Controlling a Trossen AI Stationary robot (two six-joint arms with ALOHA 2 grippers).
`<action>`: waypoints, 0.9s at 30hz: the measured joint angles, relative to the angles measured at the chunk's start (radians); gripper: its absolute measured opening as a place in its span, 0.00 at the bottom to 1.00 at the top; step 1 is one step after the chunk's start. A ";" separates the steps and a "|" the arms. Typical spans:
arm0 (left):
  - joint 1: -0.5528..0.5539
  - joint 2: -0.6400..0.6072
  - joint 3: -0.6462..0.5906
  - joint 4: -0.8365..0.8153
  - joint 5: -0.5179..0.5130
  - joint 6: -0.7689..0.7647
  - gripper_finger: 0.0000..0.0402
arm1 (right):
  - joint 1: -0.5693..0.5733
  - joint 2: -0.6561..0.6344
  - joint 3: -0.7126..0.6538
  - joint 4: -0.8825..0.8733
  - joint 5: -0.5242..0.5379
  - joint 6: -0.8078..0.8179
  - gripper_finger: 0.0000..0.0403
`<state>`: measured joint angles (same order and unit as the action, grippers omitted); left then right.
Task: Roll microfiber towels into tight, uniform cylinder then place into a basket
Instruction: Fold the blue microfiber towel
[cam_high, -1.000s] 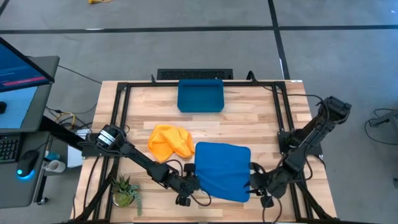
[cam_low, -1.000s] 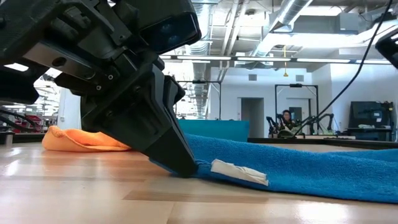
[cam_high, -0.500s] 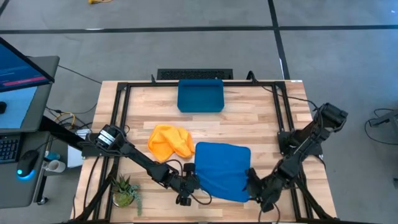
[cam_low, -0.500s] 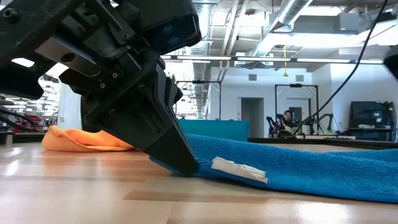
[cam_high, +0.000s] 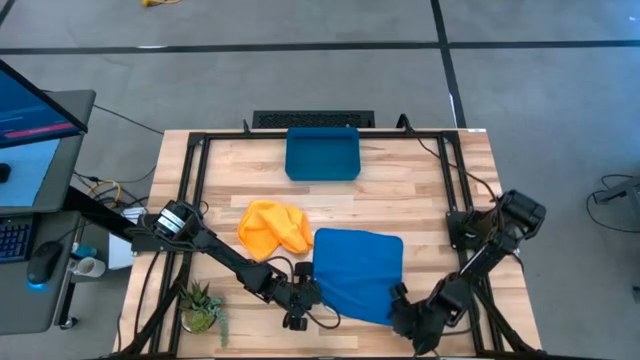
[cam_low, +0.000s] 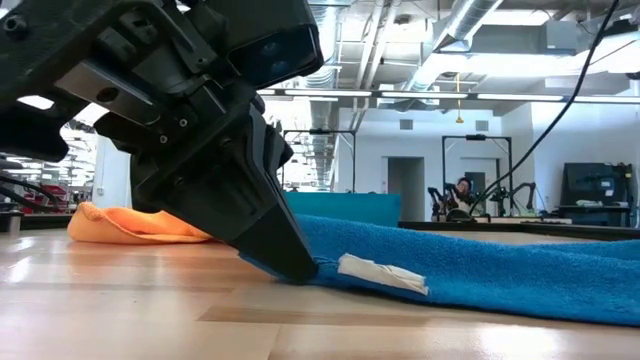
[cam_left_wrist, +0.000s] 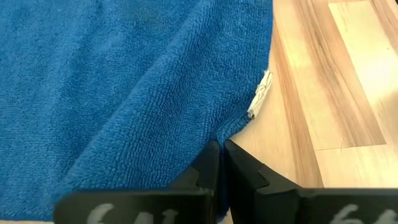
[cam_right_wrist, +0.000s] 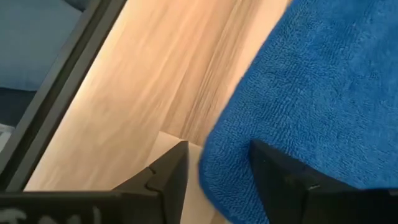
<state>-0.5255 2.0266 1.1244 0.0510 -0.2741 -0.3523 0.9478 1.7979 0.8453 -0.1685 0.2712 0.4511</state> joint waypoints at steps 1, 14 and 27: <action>0.000 0.000 0.000 -0.004 0.000 0.000 0.01 | 0.000 0.008 0.006 -0.018 -0.001 0.017 0.47; 0.000 0.000 0.001 0.007 0.059 0.011 0.01 | 0.006 0.018 0.031 -0.078 0.008 0.152 0.06; -0.035 0.000 0.205 -0.240 0.110 0.080 0.01 | 0.035 0.005 0.207 -0.330 0.029 0.156 0.02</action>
<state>-0.5605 2.0266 1.3289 -0.1891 -0.1642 -0.2725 0.9823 1.8027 1.0523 -0.4989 0.3005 0.6070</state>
